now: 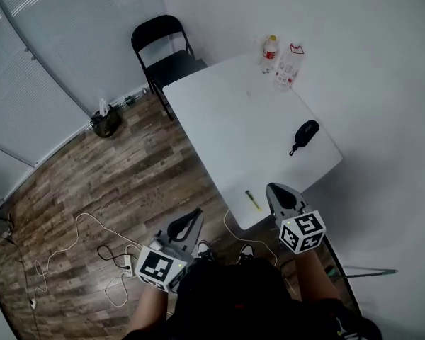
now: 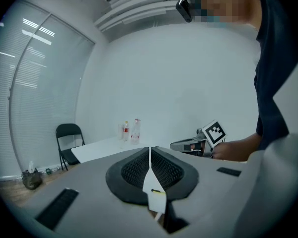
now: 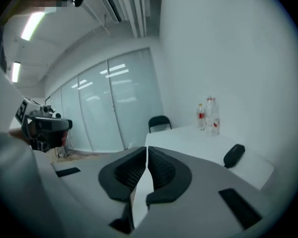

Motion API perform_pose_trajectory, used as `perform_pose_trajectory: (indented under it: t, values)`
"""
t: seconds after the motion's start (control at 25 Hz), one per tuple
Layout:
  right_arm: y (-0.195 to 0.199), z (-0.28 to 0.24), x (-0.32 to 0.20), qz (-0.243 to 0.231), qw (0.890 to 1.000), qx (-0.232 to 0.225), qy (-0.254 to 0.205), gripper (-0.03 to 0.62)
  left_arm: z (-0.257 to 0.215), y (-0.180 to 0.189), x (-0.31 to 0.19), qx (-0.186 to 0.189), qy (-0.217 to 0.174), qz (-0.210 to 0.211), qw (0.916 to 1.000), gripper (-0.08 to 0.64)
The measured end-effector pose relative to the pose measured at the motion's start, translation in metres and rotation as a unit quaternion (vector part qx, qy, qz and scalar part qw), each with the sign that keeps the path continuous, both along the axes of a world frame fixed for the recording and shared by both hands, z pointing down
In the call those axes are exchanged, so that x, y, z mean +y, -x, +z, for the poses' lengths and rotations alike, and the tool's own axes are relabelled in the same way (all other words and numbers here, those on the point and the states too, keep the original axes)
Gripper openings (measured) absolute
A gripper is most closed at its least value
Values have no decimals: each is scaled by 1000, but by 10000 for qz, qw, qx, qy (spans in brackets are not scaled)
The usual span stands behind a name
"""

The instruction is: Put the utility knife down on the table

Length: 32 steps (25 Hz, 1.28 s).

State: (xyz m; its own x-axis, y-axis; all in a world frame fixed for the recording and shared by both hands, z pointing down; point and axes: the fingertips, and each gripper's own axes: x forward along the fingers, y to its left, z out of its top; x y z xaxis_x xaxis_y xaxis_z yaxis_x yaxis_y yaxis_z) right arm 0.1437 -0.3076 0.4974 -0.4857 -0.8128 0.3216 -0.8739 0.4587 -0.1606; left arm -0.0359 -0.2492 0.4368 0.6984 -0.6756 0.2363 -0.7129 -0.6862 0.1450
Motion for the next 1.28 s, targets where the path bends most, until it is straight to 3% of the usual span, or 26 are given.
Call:
perform_pose_trajectory:
  t: [0.2, 0.52, 0.72, 1.28]
  values:
    - [-19, -84, 18, 226, 9943, -227, -1014, 25, -35, -20, 0, 49, -464, 138, 9988, 31]
    - [-32, -165, 59, 190, 9777, -139, -2088, 23, -76, -36, 2, 265, -937, 155, 9951, 31]
    - [-34, -182, 72, 176, 9737, -20, -2271, 23, -91, -45, 6, 336, -1054, 234, 9936, 31]
    - [-18, -164, 84, -192, 9800, 48, -1979, 22, -80, -47, 10, 266, -945, 339, 9946, 31]
